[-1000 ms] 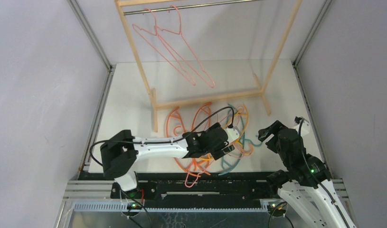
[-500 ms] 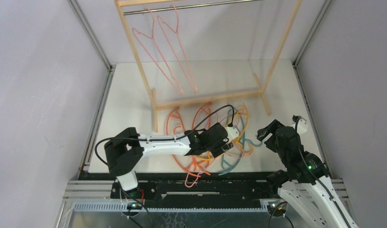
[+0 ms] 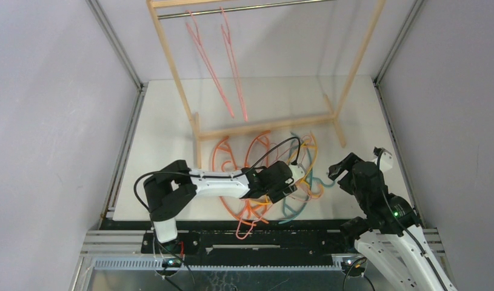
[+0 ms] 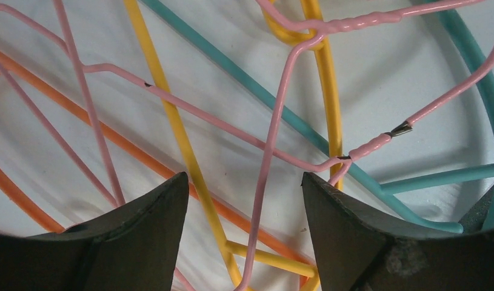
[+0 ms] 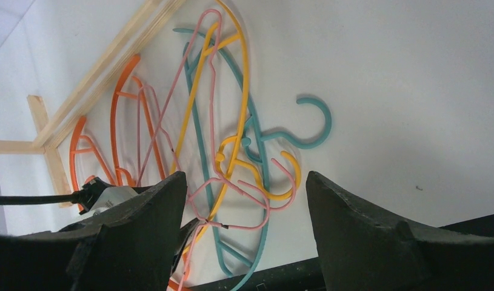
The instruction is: Organize the hangers
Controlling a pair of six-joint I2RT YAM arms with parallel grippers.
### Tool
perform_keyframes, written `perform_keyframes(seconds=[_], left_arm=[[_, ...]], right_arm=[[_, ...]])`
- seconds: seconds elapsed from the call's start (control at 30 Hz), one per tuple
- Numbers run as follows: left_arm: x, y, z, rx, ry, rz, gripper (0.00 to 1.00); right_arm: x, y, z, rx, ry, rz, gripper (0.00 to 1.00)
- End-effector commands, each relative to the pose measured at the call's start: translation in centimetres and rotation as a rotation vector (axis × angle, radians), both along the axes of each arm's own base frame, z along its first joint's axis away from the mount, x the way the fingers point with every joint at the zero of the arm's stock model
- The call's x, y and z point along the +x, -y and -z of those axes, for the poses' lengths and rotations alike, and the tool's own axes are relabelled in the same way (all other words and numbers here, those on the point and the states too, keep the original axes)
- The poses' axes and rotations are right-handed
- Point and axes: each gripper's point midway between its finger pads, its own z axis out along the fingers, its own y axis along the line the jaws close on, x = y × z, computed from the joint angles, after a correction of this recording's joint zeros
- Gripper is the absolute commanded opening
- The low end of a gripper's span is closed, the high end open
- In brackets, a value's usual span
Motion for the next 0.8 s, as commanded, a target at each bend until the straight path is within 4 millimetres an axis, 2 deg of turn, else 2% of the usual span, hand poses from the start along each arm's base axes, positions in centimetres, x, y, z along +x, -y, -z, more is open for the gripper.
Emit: perform_keyframes(seconds=[0.0,0.07,0.13,0.2,0.23,0.3,0.37,0.47,0.53,0.77], left_arm=[[0.6,0.6,-0.4,-0.055,0.0,-0.024,0.72],[0.6,0.4,-0.7,-0.06,0.004,-0.026,0.68],[0.5,0.1,-1.0,-0.062,0.005,-0.029,0.6],[0.5,-0.1,-1.1,-0.061,0.001,-0.033,0.43],[0.4,-0.2,-1.0,-0.059,-0.006,-0.032,0.28],[0.2,-0.4,-0.7,-0.056,-0.017,-0.031,0.17],[0.0,-0.7,-0.5,-0.056,-0.027,-0.038,0.02],[-0.1,-1.1,-1.0,-0.07,-0.03,-0.047,0.0],[0.0,-1.3,-2.3,-0.084,-0.024,-0.052,0.0],[0.7,-2.3,-10.7,-0.185,0.041,-0.105,0.0]], right_arm=[[0.1,0.1,-1.3,0.008,0.034,-0.003,0.8],[0.1,0.0,-1.3,0.009,0.033,-0.004,0.8],[0.1,0.0,-1.3,0.011,0.032,-0.002,0.8],[0.1,-0.1,-1.3,0.018,0.032,-0.002,0.8],[0.1,-0.1,-1.3,0.019,0.031,-0.003,0.8],[0.0,-0.1,-1.3,0.024,0.03,-0.003,0.8],[-0.2,-0.1,-1.3,0.027,0.031,-0.003,0.8],[-0.3,0.0,-1.4,0.036,0.036,0.006,0.79],[-0.4,0.1,-1.6,0.043,0.043,0.01,0.79],[-0.7,0.3,-1.7,0.054,0.051,0.029,0.78]])
